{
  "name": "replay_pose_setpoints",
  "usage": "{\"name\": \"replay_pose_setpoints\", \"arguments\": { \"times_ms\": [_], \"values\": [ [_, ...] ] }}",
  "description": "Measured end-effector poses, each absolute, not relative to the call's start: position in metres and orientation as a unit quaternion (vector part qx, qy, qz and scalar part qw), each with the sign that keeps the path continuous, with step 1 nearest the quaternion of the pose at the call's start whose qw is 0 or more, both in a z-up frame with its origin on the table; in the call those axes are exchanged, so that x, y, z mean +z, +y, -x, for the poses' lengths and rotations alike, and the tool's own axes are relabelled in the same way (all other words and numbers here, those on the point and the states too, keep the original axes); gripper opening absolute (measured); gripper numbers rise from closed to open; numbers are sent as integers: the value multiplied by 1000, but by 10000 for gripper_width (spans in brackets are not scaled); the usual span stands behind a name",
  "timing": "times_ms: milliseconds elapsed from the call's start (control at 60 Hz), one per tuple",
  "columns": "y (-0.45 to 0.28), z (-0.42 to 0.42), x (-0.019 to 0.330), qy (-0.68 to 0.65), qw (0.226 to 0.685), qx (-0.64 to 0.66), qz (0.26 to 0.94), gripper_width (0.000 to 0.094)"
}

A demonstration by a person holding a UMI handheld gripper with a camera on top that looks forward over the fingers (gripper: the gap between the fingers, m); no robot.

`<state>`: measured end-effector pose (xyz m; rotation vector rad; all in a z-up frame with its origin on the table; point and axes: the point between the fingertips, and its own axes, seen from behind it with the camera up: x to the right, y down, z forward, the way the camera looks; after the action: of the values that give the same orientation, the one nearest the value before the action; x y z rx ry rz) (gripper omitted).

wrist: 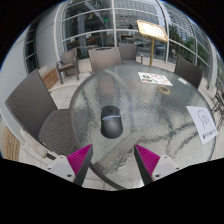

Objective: Arrange mouse

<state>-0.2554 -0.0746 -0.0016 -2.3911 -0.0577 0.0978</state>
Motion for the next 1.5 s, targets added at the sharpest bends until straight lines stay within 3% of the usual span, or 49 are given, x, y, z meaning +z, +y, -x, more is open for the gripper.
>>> {"name": "replay_pose_setpoints", "arguments": {
  "times_ms": [350, 567, 733, 750, 833, 917, 1150, 1250, 1383, 1500],
  "values": [
    [30, 278, -14, -39, 357, 38, 932, 802],
    [40, 261, -17, -26, 355, 24, 934, 464],
    [39, 259, -18, -25, 350, 43, 935, 351],
    [39, 259, -17, -25, 349, 47, 936, 307],
    [38, 259, -15, -32, 334, 68, 939, 306],
    [43, 244, 21, -57, 350, 75, 932, 306],
    [76, 102, 221, -84, 491, 36, 866, 307],
    [82, 25, 272, -88, 526, 7, 846, 306],
    [83, -80, 276, -89, 529, -41, 843, 305],
    [72, -163, 216, -57, 484, -60, 871, 306]
  ]
}}
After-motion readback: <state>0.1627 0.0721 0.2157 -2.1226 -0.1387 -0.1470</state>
